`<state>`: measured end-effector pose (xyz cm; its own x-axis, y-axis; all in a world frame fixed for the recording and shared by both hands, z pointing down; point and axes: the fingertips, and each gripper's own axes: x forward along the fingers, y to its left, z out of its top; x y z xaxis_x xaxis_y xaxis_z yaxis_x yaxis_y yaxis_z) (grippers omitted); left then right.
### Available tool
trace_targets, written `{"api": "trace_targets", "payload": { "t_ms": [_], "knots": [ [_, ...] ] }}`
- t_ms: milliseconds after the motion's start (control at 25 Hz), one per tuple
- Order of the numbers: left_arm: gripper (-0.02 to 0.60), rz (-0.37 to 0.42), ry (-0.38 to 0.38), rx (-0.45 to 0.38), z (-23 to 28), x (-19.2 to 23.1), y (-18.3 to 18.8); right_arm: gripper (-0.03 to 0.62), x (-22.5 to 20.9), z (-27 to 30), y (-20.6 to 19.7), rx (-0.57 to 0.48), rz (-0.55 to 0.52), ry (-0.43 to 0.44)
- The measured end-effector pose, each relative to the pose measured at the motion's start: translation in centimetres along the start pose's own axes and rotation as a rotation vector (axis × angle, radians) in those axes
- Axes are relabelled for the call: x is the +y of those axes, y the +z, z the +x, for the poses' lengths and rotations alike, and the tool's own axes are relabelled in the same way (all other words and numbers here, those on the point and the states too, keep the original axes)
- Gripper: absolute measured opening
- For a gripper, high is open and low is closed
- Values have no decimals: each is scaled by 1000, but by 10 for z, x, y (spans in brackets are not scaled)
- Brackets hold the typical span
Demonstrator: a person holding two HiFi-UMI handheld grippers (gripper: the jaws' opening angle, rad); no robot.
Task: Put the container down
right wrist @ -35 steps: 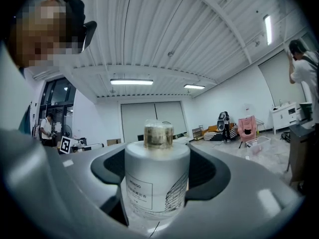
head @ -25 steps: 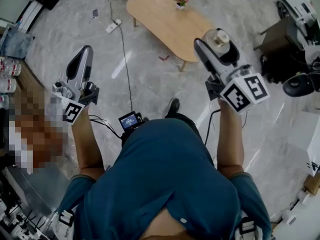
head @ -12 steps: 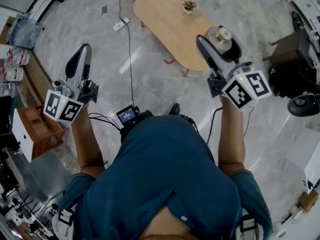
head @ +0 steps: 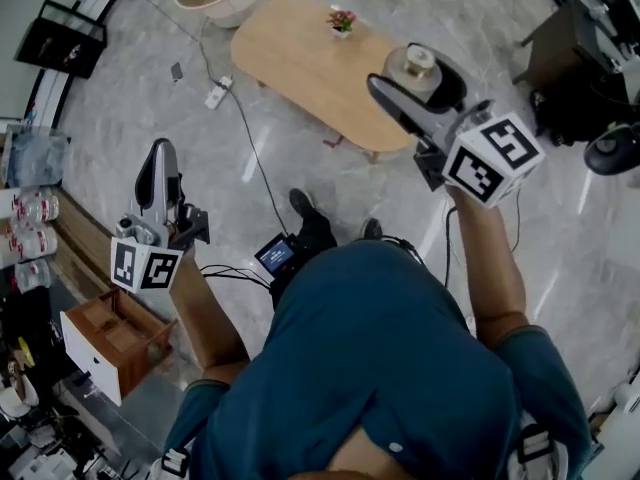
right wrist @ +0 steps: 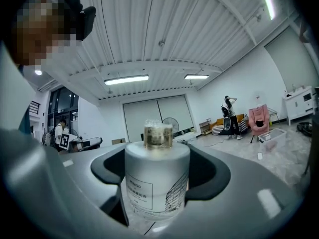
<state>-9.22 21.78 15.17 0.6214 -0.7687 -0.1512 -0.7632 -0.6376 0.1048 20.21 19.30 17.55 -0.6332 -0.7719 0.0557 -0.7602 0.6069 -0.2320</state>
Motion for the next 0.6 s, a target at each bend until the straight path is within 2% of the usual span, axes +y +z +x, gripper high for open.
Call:
{"api": "trace_targets", "payload": {
  "t_ms": [200,320,600],
  "knots": [
    [-5,1,-86,-7,35,40,3,345,-5,27,16,-20,-12,-75],
    [-5,0,-125,-23,57,79,15,345,-6,58,29,-28,-19,-113],
    [-5,-20,-191,-26,73,150,18,345,11,124,30,-33,-18,-161]
  ]
}}
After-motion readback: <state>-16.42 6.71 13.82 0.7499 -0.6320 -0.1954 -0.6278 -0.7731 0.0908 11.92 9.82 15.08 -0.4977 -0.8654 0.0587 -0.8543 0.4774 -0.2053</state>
